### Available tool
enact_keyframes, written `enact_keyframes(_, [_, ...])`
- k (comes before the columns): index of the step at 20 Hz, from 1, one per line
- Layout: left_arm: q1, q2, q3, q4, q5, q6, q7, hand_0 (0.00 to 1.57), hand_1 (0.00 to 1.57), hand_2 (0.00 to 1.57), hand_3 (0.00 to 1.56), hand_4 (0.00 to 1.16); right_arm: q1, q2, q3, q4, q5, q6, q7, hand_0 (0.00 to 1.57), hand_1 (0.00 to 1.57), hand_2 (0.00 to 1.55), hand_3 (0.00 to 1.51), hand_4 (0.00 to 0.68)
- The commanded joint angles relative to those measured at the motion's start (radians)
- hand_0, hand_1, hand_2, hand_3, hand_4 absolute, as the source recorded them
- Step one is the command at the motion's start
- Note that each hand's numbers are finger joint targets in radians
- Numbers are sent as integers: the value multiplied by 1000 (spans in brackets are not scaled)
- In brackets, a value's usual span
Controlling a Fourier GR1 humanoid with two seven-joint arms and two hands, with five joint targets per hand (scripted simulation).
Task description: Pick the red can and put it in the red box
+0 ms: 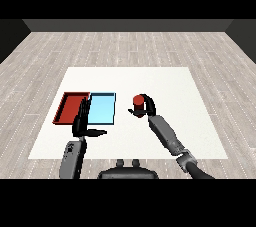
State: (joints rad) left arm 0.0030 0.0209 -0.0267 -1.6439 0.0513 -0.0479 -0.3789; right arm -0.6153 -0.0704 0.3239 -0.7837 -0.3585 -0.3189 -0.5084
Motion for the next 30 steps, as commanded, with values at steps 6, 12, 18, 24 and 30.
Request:
enact_keyframes(6, [-45, -20, -85, 16, -22, 43, 83, 0, 0, 0, 0, 0, 64, -92, -10, -420, 45, -33, 212, 1445, 1445, 1432, 1387, 651])
enact_keyframes(12, [-116, -21, -142, 60, -13, 100, 128, 0, 0, 0, 0, 0, 188, 24, 29, -520, 162, -92, 222, 1451, 1451, 1427, 1380, 653])
enact_keyframes(18, [-80, -21, -314, 73, 15, 209, 109, 0, 0, 0, 0, 0, 223, 68, 96, -529, 166, -138, 197, 1451, 1451, 1425, 1380, 650])
enact_keyframes(24, [-229, -21, -269, 224, 80, 215, 147, 0, 0, 0, 0, 0, 183, 70, 102, -459, 109, -141, 137, 1458, 1458, 1443, 1397, 659])
enact_keyframes(30, [-257, -21, -300, 281, 117, 216, 132, 0, 0, 0, 0, 0, 132, 70, 139, -525, 134, -208, 255, 1459, 1459, 1449, 1380, 633])
